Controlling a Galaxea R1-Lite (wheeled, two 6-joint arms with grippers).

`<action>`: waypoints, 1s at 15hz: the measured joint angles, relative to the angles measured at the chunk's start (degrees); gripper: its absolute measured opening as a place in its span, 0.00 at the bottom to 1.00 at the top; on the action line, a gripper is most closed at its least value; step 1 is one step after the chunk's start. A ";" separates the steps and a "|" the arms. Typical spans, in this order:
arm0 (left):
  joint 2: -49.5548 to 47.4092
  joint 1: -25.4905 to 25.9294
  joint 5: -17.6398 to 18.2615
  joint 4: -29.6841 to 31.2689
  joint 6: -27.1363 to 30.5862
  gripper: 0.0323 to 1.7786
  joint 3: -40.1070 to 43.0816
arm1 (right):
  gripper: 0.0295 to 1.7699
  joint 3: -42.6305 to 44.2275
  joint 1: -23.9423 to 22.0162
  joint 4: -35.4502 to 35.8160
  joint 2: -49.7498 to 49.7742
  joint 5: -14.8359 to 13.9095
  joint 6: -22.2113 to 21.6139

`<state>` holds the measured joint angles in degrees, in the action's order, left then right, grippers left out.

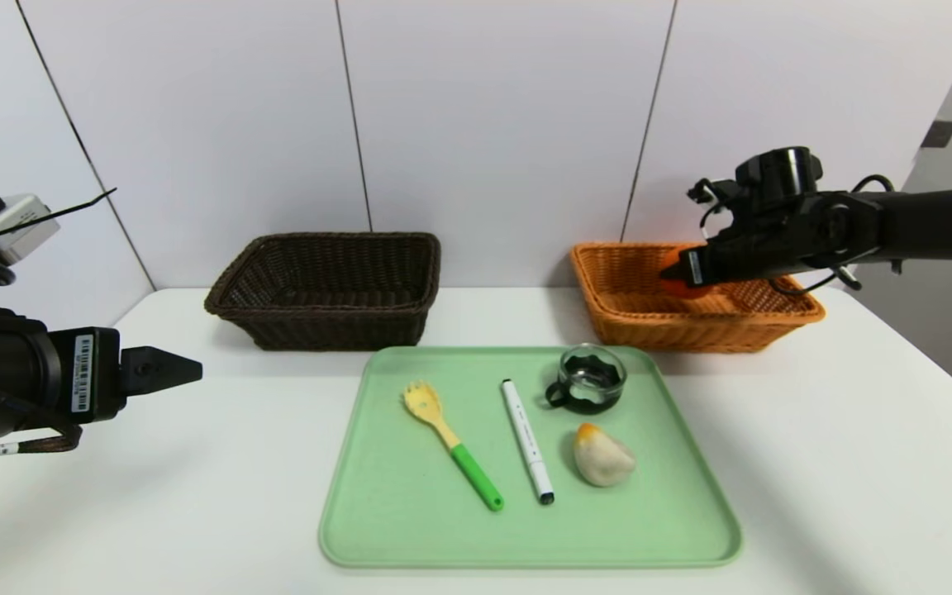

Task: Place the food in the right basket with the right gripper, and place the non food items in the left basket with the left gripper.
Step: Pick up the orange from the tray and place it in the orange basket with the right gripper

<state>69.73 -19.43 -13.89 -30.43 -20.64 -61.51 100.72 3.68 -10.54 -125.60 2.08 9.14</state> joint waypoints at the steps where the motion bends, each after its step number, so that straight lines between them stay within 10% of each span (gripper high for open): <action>1: 0.00 0.01 -0.02 0.02 0.06 0.95 0.00 | 0.62 0.29 -0.05 -0.11 -0.54 0.04 0.09; 15: -0.61 -0.02 0.16 0.02 -0.05 0.95 0.09 | 0.89 0.94 -0.49 -4.33 3.06 4.17 0.00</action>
<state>69.12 -19.46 -13.73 -30.40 -20.69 -61.43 101.66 3.19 -14.87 -122.54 6.25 9.14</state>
